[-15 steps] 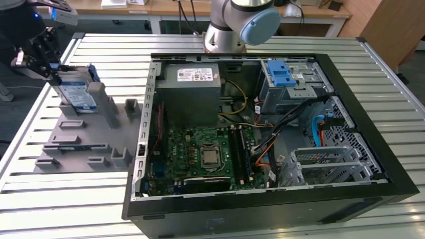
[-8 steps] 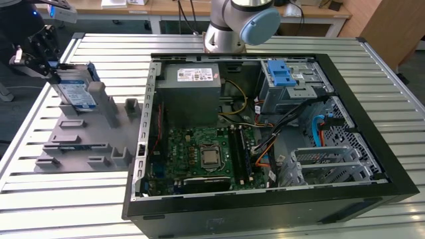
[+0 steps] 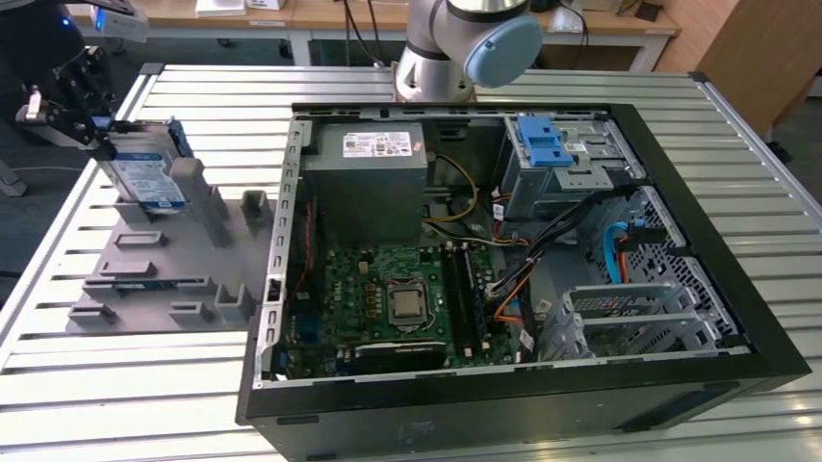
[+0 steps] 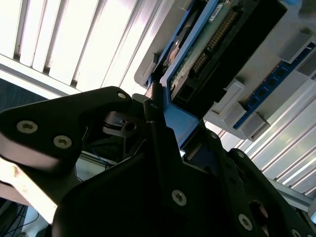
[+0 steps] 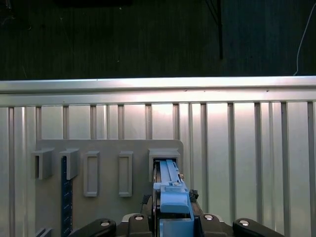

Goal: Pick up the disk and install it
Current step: 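Pick up the disk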

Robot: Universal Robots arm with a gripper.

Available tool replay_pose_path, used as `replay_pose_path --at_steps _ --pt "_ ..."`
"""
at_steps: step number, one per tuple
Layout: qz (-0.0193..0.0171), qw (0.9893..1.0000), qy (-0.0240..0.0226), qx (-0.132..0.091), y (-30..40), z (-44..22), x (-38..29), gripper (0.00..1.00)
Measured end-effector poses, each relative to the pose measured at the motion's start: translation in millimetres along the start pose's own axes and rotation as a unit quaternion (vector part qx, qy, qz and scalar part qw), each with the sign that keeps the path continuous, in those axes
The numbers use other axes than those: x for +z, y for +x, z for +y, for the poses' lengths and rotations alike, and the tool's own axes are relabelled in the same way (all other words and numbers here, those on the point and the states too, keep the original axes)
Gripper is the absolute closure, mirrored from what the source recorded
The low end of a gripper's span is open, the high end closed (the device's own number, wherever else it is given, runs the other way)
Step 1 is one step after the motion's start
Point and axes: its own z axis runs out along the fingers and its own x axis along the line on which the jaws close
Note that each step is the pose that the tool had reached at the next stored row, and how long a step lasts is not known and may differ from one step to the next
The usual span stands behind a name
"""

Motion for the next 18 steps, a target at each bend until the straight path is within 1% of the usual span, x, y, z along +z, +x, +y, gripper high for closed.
replay_pose_path --at_steps 2,18 --pt "-0.0001 1.0 -0.0001 0.0 0.0 0.0 -0.3 0.64" --pt "-0.0002 1.0 0.0002 0.0 -0.2 0.0 -10.2 0.64"
